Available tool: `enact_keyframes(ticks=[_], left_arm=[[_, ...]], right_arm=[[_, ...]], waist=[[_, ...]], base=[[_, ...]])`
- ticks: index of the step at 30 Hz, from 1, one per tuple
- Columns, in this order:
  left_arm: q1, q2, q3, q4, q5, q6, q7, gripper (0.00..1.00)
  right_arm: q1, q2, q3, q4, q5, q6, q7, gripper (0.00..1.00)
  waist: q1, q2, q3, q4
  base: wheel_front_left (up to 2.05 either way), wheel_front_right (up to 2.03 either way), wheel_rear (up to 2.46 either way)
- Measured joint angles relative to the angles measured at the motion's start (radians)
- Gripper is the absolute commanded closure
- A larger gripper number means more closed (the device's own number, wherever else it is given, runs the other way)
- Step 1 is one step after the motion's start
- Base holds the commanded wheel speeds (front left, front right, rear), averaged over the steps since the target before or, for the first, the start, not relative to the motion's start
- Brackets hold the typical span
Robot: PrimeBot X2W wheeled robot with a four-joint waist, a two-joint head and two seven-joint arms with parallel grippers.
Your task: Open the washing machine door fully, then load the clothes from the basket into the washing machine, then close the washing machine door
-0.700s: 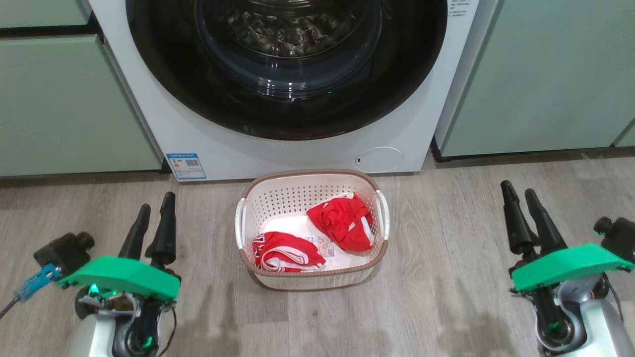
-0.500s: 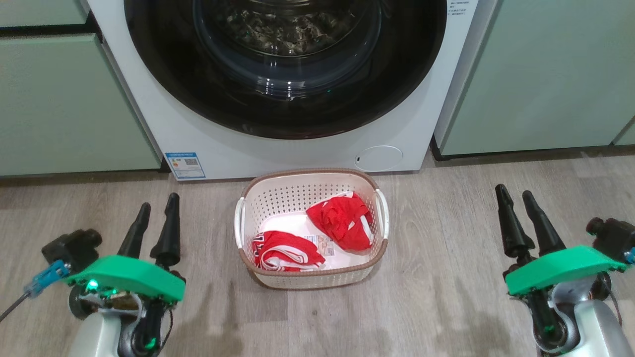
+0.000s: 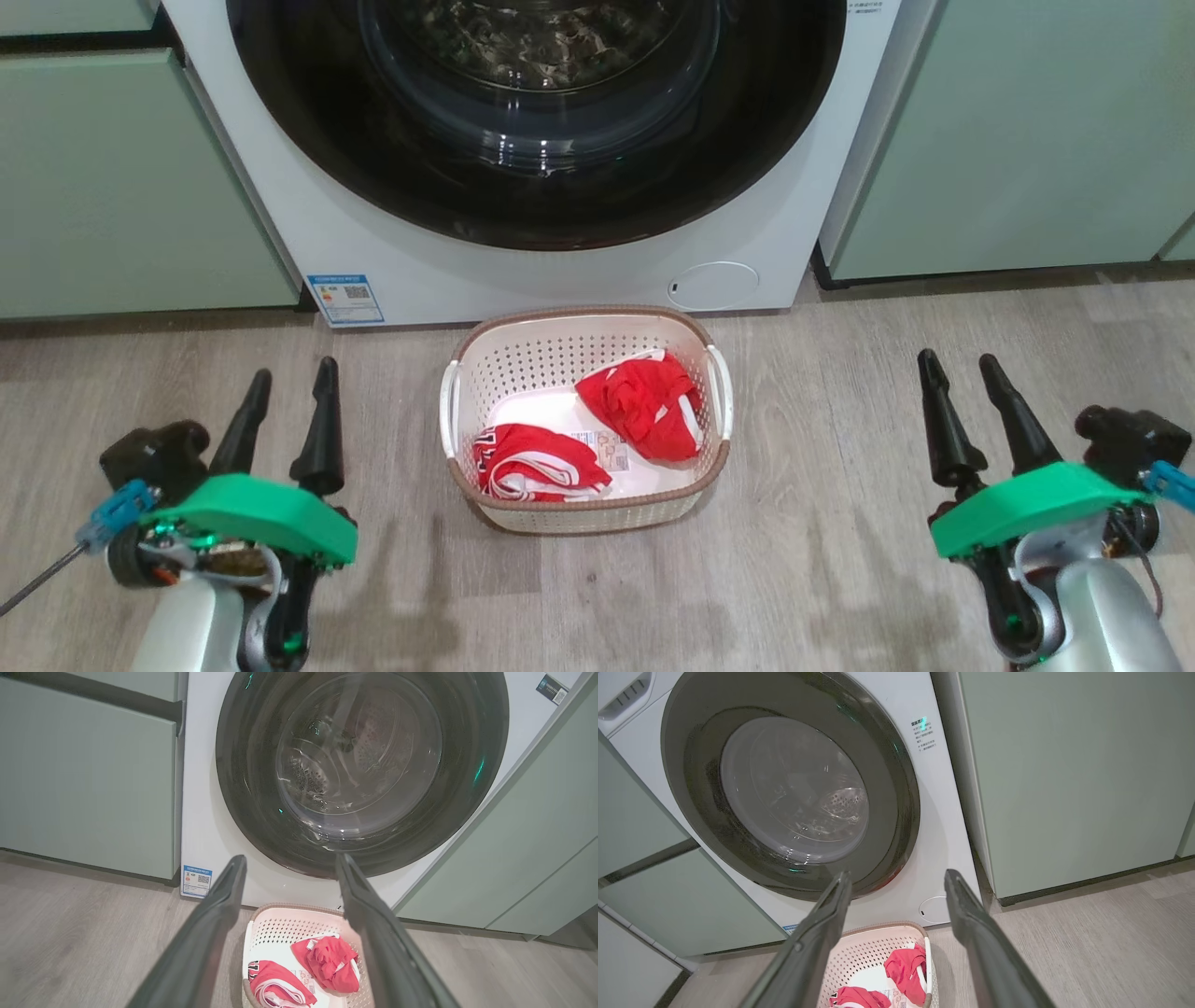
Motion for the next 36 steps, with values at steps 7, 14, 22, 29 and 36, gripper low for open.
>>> enact_keyframes(ticks=[7,14,22,29,36], left_arm=[[-0.003,0.011,-0.007,-0.004,0.074,0.022,-0.023,0.0],[-0.004,0.015,-0.02,-0.012,0.137,0.03,-0.04,0.0],[-0.004,0.013,-0.02,0.014,0.186,0.029,-0.063,0.0],[-0.005,0.009,-0.015,0.038,0.249,0.03,-0.087,0.0],[-0.005,0.004,-0.006,0.039,0.304,0.037,-0.102,0.0]], right_arm=[[-0.004,0.005,-0.002,0.013,-0.096,0.0,-0.013,0.0],[-0.016,0.012,-0.002,0.01,-0.181,0.0,-0.014,0.0],[-0.015,0.012,0.004,-0.013,-0.257,0.0,-0.014,0.0],[-0.013,0.013,0.009,-0.032,-0.321,0.0,-0.013,0.0],[-0.012,0.013,0.014,-0.048,-0.368,0.0,-0.015,0.0]], waist=[[0.0,0.0,0.004,0.001],[0.0,0.0,0.007,0.004],[0.0,0.0,0.002,0.007],[0.0,0.0,-0.001,0.007],[0.0,0.0,-0.001,0.009]], base=[[0.0,0.0,0.0],[0.0,0.0,0.0],[0.0,0.0,0.0],[0.0,0.0,0.0],[0.0,0.0,0.0]])
